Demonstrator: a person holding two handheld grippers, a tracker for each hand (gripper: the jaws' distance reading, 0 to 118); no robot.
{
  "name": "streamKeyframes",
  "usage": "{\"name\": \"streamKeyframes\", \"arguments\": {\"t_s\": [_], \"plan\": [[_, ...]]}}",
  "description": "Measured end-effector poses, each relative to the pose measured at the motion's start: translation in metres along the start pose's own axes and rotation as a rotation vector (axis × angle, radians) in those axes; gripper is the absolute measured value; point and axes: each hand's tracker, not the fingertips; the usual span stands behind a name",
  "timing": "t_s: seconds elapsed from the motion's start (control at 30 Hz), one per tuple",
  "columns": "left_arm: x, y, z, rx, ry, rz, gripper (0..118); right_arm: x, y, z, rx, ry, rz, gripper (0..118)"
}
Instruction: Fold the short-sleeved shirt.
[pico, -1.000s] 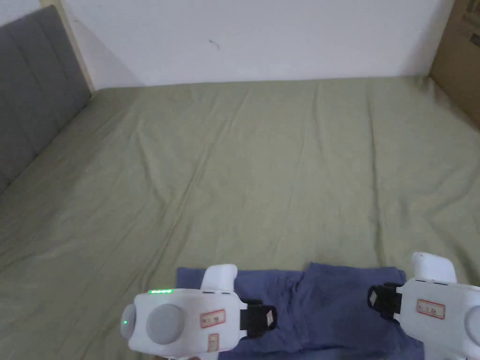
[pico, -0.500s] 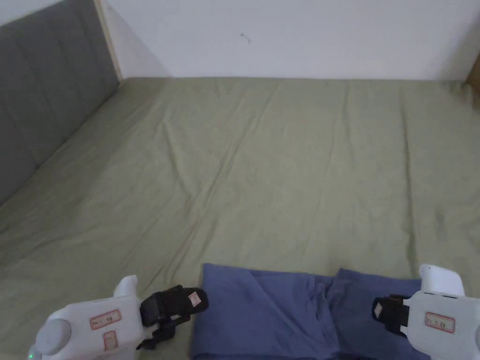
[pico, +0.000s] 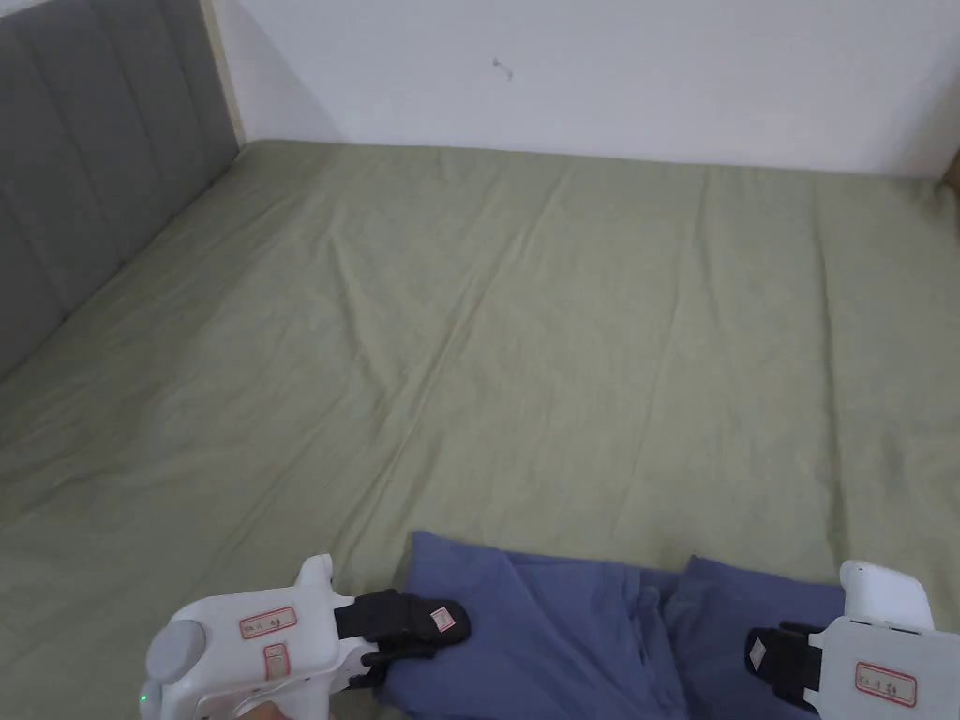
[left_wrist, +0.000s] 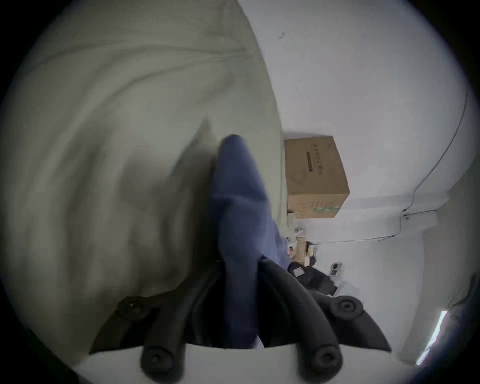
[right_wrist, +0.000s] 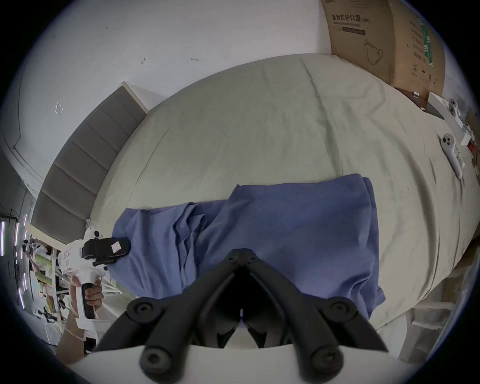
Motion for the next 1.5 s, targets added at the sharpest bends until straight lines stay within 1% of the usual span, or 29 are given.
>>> {"name": "streamKeyframes", "arguments": {"t_s": [0.13,0.2,0.3,0.33,0.43,0.57,0.7,0.73,0.8,0.83,0.87,1.0,1.03,1.1,1.13,1.17,1.2,1.23,1.27,1.3,1.37,1.5], "plan": [[-0.006,0.012,0.028,0.03,0.008,-0.027,11,0.002,0.006,-0.002,0.002,-0.002,-0.023,0],[-0.016,0.021,0.049,0.052,0.015,-0.027,11,0.0,0.009,-0.002,0.007,-0.002,-0.02,0],[-0.022,0.036,0.09,0.111,0.095,-0.049,11,0.0,0.013,-0.001,0.021,0.015,-0.014,0],[-0.009,0.031,0.102,0.133,0.131,-0.063,11,0.0,0.014,0.001,0.03,0.026,-0.011,0],[-0.009,0.043,0.139,0.196,0.205,-0.053,11,0.002,0.015,0.003,0.037,0.034,0.001,0],[0.012,0.045,0.163,0.235,0.244,-0.091,11,0.011,0.01,0.0,0.024,0.02,-0.007,0],[0.052,0.032,0.152,0.236,0.299,-0.144,11,0.019,0.005,0.001,0.016,0.022,-0.027,0],[0.071,0.025,0.142,0.231,0.318,-0.162,11,0.02,0.004,0.001,0.016,0.02,-0.026,0],[0.103,0.015,0.128,0.246,0.335,-0.165,11,0.023,0.005,0.004,0.014,0.017,-0.007,0],[0.122,0.008,0.119,0.243,0.334,-0.187,11,0.025,0.006,0.007,0.018,0.014,0.002,0],[0.124,0.014,0.114,0.243,0.313,-0.227,11,0.027,0.007,0.01,0.023,0.01,0.007,0],[0.185,-0.016,0.054,0.167,0.288,-0.411,11,0.037,0.01,0.022,0.053,0.009,0.001,0],[0.194,-0.024,0.035,0.139,0.288,-0.419,11,0.042,0.01,0.023,0.058,0.009,-0.004,0],[0.201,-0.038,-0.003,0.08,0.236,-0.443,12,0.05,0.01,0.024,0.06,-0.004,-0.012,0],[0.202,-0.045,-0.026,0.021,0.205,-0.459,15,0.055,0.009,0.025,0.062,-0.013,-0.017,0],[0.2,-0.05,-0.044,-0.017,0.201,-0.456,23,0.06,0.008,0.026,0.063,-0.017,-0.025,0],[0.196,-0.056,-0.065,-0.069,0.213,-0.457,38,0.065,0.006,0.027,0.062,-0.017,-0.04,0],[0.189,-0.06,-0.084,-0.097,0.219,-0.44,74,0.07,0.005,0.027,0.062,-0.014,-0.053,0],[0.181,-0.063,-0.101,-0.125,0.21,-0.436,96,0.075,0.003,0.027,0.059,-0.016,-0.063,0],[0.177,-0.069,-0.113,-0.164,0.227,-0.443,106,0.079,0.002,0.026,0.053,-0.021,-0.07,0],[0.172,-0.077,-0.123,-0.184,0.239,-0.45,105,0.085,0.0,0.026,0.047,-0.029,-0.074,0],[0.174,-0.071,-0.112,-0.132,0.325,-0.579,104,0.094,-0.002,0.028,0.048,-0.031,-0.091,0]]}}
